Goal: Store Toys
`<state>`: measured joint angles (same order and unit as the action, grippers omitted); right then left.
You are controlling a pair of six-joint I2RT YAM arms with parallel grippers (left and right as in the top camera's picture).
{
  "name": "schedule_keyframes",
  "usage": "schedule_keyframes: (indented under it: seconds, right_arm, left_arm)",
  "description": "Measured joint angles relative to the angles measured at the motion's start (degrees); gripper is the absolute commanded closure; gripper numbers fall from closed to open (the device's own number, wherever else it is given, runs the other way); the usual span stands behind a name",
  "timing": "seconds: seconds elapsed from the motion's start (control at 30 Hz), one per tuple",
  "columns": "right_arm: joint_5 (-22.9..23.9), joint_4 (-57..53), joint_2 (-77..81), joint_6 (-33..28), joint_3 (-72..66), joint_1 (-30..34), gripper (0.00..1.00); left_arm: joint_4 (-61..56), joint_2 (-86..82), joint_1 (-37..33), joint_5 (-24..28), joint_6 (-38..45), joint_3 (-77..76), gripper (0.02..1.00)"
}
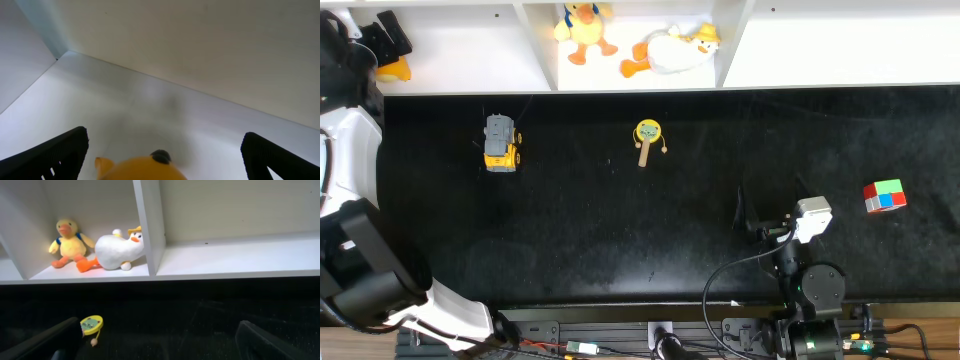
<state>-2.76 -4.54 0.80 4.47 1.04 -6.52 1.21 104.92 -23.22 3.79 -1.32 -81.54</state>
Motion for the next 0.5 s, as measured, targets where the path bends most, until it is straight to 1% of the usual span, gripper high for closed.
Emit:
schedule_keyframes:
  seconds: [0.3,0.5]
  right_arm:
    - [0.00,-0.02,0.00,0.02,0.00,0.00,0.005]
    - [0.00,0.00,0.00,0.00,0.00,0.00,0.005]
  left_arm:
    - [1.14,-0.02,-0.17,0.02,0.00,0.00,0.020]
    - [3.96,-0.57,-0.55,0.00,0.00,0.09,0.020]
